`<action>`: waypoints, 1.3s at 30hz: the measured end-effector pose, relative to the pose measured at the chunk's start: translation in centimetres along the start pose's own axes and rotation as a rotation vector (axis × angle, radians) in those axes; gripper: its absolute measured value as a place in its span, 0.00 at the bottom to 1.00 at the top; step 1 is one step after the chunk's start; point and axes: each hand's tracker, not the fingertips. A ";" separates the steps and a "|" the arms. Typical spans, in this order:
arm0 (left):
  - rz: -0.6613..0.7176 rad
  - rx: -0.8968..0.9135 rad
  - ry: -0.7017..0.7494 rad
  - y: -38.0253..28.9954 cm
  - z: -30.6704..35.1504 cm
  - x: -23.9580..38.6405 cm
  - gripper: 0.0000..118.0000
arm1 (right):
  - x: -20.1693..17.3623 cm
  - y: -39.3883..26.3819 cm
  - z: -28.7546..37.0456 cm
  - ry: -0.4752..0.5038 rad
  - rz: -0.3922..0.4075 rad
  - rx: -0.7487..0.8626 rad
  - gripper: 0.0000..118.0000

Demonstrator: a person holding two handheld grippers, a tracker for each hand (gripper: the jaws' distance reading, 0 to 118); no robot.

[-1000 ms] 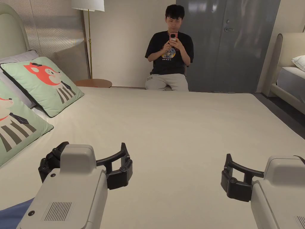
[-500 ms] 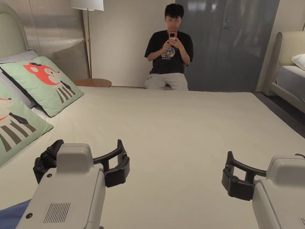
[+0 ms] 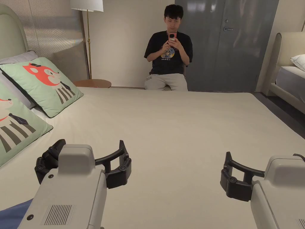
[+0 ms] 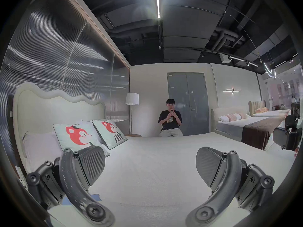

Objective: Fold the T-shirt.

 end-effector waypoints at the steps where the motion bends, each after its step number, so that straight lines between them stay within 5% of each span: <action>1: -0.003 0.002 -0.001 0.0 0.0 0.0 0.94 | 0.0 0.0 0.0 0.002 -0.003 -0.001 1.00; 27: -0.002 -0.002 -0.016 0.3 0.2 0.1 0.94 | 1.0 0.3 -0.9 0.044 -0.062 -0.029 1.00; 33: -0.004 0.004 -0.011 0.5 0.2 0.0 0.94 | -0.4 0.4 -1.0 -0.108 0.087 -0.025 1.00; 39: -0.016 0.002 -0.009 0.5 0.1 0.1 0.94 | -0.3 0.9 -0.8 -0.065 0.021 -0.054 1.00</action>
